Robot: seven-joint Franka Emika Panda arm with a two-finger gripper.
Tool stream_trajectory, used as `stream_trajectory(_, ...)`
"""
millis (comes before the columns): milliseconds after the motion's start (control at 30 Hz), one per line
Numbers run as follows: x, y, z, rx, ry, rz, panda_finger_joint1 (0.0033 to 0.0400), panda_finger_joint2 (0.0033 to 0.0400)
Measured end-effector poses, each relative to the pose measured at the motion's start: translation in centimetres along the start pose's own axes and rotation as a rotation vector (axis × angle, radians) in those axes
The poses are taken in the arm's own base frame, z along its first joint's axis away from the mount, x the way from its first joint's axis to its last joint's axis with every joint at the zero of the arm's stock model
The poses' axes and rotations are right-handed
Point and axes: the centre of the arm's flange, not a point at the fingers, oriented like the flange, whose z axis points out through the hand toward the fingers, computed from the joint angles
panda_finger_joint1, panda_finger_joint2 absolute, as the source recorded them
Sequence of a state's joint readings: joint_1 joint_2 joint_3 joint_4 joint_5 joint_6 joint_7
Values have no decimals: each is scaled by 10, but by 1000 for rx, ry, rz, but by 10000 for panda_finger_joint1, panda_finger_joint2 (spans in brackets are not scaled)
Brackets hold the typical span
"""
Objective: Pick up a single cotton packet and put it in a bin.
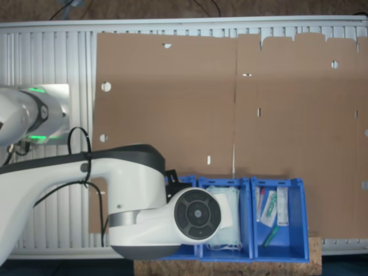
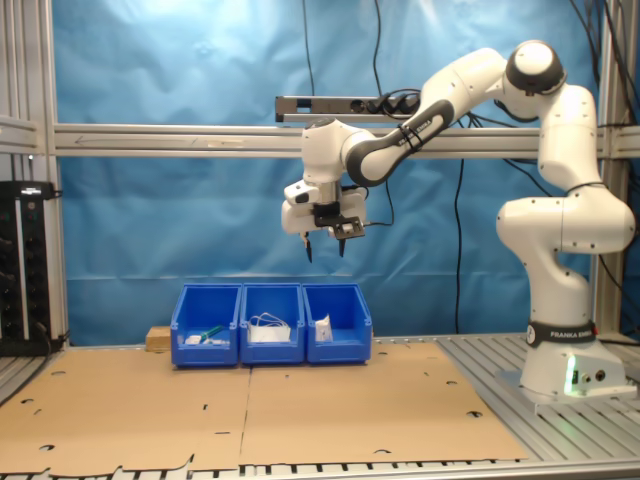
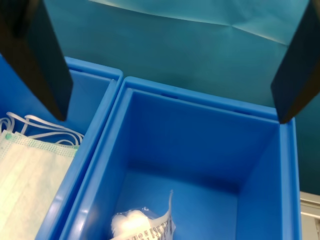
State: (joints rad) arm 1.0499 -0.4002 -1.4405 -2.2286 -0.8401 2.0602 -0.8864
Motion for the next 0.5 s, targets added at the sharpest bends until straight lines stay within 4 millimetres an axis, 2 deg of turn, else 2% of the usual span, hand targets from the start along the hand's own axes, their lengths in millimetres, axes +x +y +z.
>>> stream_trajectory(33,0,0,0,0,0,-2,322,322)
stream_trajectory(67,0,0,0,0,0,-3,380,380)
stream_trajectory(233,0,0,0,0,0,-11,380,380)
stream_trajectory(267,0,0,0,0,0,-12,396,396)
stream_trajectory(500,0,0,0,0,0,-15,399,399)
